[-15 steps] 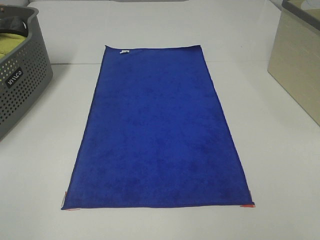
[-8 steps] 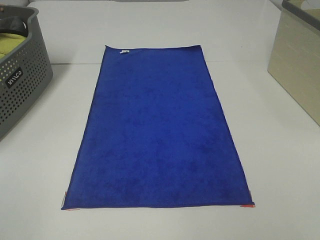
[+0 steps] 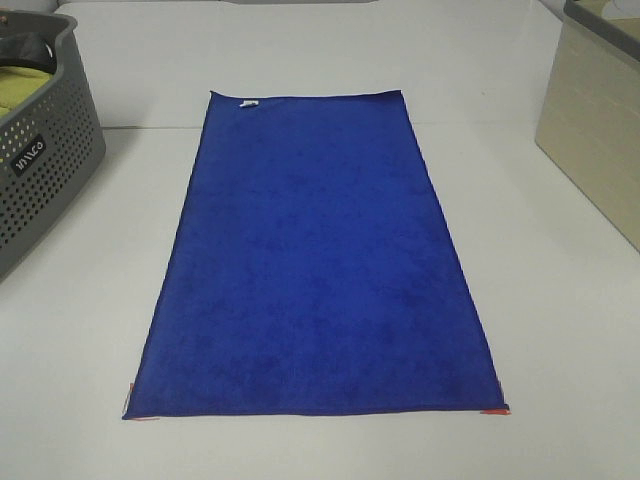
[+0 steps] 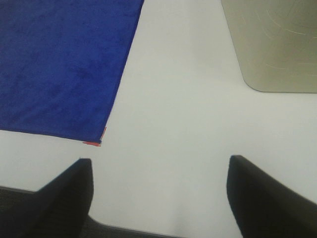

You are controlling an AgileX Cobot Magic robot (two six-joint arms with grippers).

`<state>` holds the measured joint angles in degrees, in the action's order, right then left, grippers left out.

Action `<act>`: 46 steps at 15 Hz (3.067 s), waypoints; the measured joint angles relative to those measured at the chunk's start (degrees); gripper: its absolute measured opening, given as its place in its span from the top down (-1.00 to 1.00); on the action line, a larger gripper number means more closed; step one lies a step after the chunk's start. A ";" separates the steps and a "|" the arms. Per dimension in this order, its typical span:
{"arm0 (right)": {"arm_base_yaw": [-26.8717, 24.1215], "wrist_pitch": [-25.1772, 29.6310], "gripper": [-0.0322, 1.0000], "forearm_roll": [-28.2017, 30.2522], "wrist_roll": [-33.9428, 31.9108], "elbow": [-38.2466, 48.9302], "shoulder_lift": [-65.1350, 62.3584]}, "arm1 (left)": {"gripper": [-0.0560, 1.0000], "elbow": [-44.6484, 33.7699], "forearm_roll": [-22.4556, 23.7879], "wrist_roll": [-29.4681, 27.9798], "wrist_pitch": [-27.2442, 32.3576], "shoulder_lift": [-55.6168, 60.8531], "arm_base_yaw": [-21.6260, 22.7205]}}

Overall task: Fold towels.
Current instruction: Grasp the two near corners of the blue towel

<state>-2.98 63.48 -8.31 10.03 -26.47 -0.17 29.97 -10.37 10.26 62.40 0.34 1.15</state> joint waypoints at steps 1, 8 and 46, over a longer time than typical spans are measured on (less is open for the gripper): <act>0.00 0.00 -0.49 0.00 0.00 0.00 0.00 | -0.41 0.00 0.00 0.00 0.00 0.00 0.00; 0.00 0.00 -0.49 -0.06 0.00 0.00 0.00 | -0.41 -0.06 -0.17 0.00 0.00 0.00 0.00; -4.07 -16.73 -0.43 -31.51 21.60 -18.45 103.88 | -0.41 9.40 -50.76 29.39 -24.35 -106.05 -0.52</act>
<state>-7.05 46.75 -39.82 31.63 -44.92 103.71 39.36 -61.13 39.65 38.04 -105.71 0.63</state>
